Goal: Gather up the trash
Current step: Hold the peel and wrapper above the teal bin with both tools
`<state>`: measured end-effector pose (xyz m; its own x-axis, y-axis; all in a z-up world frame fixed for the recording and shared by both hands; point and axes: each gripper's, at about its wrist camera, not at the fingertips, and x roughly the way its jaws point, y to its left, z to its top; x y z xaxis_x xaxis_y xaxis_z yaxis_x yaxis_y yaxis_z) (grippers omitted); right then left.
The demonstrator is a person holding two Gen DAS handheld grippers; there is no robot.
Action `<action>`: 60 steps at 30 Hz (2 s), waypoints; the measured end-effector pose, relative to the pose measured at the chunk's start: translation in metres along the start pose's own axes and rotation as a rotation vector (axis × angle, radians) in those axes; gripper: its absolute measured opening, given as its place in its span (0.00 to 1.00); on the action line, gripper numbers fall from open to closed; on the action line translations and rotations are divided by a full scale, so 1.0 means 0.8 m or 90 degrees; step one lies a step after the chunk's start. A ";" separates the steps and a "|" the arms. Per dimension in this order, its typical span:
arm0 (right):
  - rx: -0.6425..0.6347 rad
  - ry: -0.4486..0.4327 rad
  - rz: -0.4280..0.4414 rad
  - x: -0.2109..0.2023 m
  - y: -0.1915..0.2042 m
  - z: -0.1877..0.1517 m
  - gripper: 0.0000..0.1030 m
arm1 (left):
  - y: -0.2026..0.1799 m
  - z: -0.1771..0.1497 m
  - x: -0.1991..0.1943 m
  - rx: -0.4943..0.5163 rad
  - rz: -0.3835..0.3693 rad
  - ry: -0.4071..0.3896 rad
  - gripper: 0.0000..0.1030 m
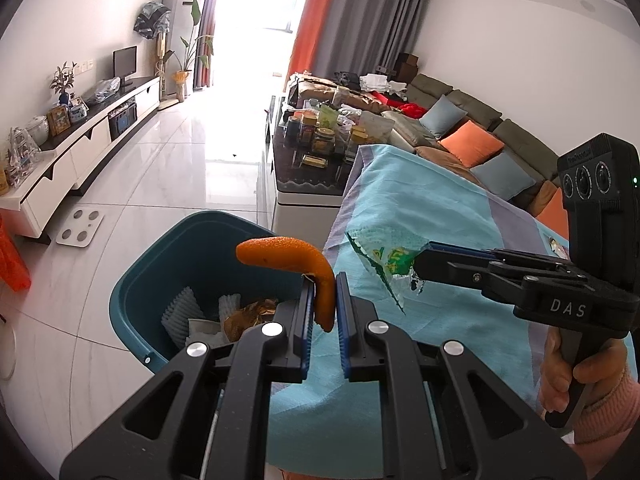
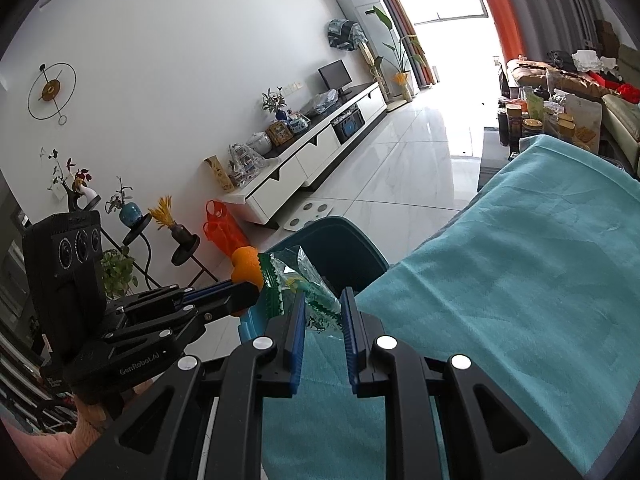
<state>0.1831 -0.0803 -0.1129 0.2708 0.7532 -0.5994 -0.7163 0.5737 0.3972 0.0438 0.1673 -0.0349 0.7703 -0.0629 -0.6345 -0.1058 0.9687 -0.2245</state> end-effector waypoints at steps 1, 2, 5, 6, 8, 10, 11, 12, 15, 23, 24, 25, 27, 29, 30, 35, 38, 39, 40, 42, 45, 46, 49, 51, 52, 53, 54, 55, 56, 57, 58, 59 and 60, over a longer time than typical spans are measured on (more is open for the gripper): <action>0.000 0.001 0.001 0.001 0.000 0.000 0.16 | 0.001 0.000 0.001 0.000 0.001 0.000 0.11; -0.001 0.001 0.000 0.001 0.001 0.000 0.16 | 0.002 0.000 0.001 -0.001 0.001 0.001 0.11; 0.000 0.004 0.001 0.004 0.001 0.002 0.16 | 0.003 0.001 0.002 -0.002 0.003 0.002 0.11; -0.001 0.005 0.001 0.006 0.002 0.002 0.16 | 0.004 0.002 0.003 -0.003 0.004 0.002 0.11; -0.002 0.008 0.001 0.009 0.005 0.003 0.16 | 0.005 0.002 0.004 -0.004 0.006 0.003 0.11; -0.003 0.009 0.002 0.012 0.006 0.005 0.16 | 0.006 0.003 0.005 -0.005 0.007 0.004 0.11; -0.003 0.010 0.002 0.013 0.006 0.006 0.16 | 0.007 0.003 0.005 -0.006 0.008 0.004 0.11; -0.004 0.011 0.002 0.015 0.006 0.007 0.16 | 0.007 0.003 0.005 -0.007 0.009 0.005 0.11; -0.006 0.014 0.001 0.019 0.007 0.010 0.16 | 0.012 0.004 0.007 -0.010 0.012 0.006 0.11; -0.014 0.023 0.000 0.030 0.012 0.013 0.16 | 0.019 0.004 0.013 -0.015 0.019 0.011 0.11; -0.014 0.025 0.000 0.032 0.012 0.014 0.16 | 0.020 0.004 0.015 -0.015 0.021 0.012 0.11; -0.015 0.026 0.001 0.034 0.012 0.014 0.16 | 0.021 0.005 0.015 -0.016 0.021 0.012 0.11; -0.015 0.028 0.001 0.036 0.014 0.016 0.16 | 0.022 0.006 0.017 -0.017 0.023 0.013 0.11; -0.015 0.031 0.002 0.039 0.014 0.016 0.16 | 0.021 0.006 0.017 -0.018 0.024 0.014 0.11; -0.016 0.032 0.002 0.040 0.015 0.016 0.16 | 0.022 0.007 0.017 -0.019 0.025 0.015 0.11; -0.019 0.037 0.002 0.046 0.015 0.017 0.16 | 0.026 0.006 0.018 -0.023 0.027 0.017 0.11; -0.018 0.041 0.001 0.049 0.018 0.017 0.16 | 0.028 0.005 0.021 -0.024 0.028 0.019 0.11; -0.018 0.042 0.001 0.050 0.018 0.017 0.16 | 0.029 0.005 0.022 -0.025 0.029 0.019 0.11; -0.018 0.043 0.001 0.052 0.018 0.017 0.16 | 0.030 0.005 0.022 -0.025 0.029 0.020 0.11; -0.020 0.044 0.000 0.054 0.019 0.019 0.16 | 0.031 0.005 0.024 -0.027 0.030 0.021 0.11; -0.021 0.048 -0.001 0.058 0.019 0.020 0.16 | 0.031 0.005 0.027 -0.029 0.031 0.022 0.11; -0.022 0.049 -0.002 0.059 0.019 0.020 0.16 | 0.032 0.004 0.027 -0.029 0.032 0.023 0.11; -0.021 0.052 -0.003 0.063 0.018 0.021 0.16 | 0.033 0.003 0.030 -0.030 0.034 0.025 0.11; -0.021 0.054 -0.004 0.065 0.018 0.020 0.16 | 0.032 0.003 0.032 -0.031 0.036 0.026 0.11; -0.021 0.055 -0.005 0.066 0.019 0.020 0.16 | 0.032 0.003 0.034 -0.032 0.036 0.027 0.11; -0.021 0.057 -0.005 0.067 0.019 0.020 0.16 | 0.033 0.003 0.036 -0.033 0.036 0.029 0.11; -0.021 0.058 -0.006 0.068 0.018 0.020 0.16 | 0.033 0.002 0.037 -0.034 0.037 0.030 0.11; -0.022 0.059 -0.006 0.069 0.019 0.021 0.17 | 0.033 0.002 0.039 -0.034 0.038 0.031 0.11; -0.022 0.060 -0.008 0.070 0.020 0.021 0.17 | 0.033 0.001 0.041 -0.035 0.038 0.032 0.11; -0.022 0.061 -0.008 0.071 0.021 0.021 0.17 | 0.033 0.001 0.042 -0.035 0.039 0.033 0.11; -0.022 0.063 -0.007 0.072 0.021 0.021 0.17 | 0.033 0.000 0.043 -0.036 0.039 0.033 0.11; -0.023 0.064 -0.008 0.074 0.021 0.022 0.17 | 0.034 0.000 0.044 -0.036 0.041 0.034 0.11; -0.023 0.065 -0.008 0.075 0.021 0.022 0.17 | 0.034 0.000 0.045 -0.037 0.041 0.035 0.11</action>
<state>0.1986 -0.0196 -0.1300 0.2136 0.7086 -0.6725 -0.7365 0.5691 0.3656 0.0690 0.1915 -0.0638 0.7253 -0.0160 -0.6883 -0.1908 0.9559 -0.2233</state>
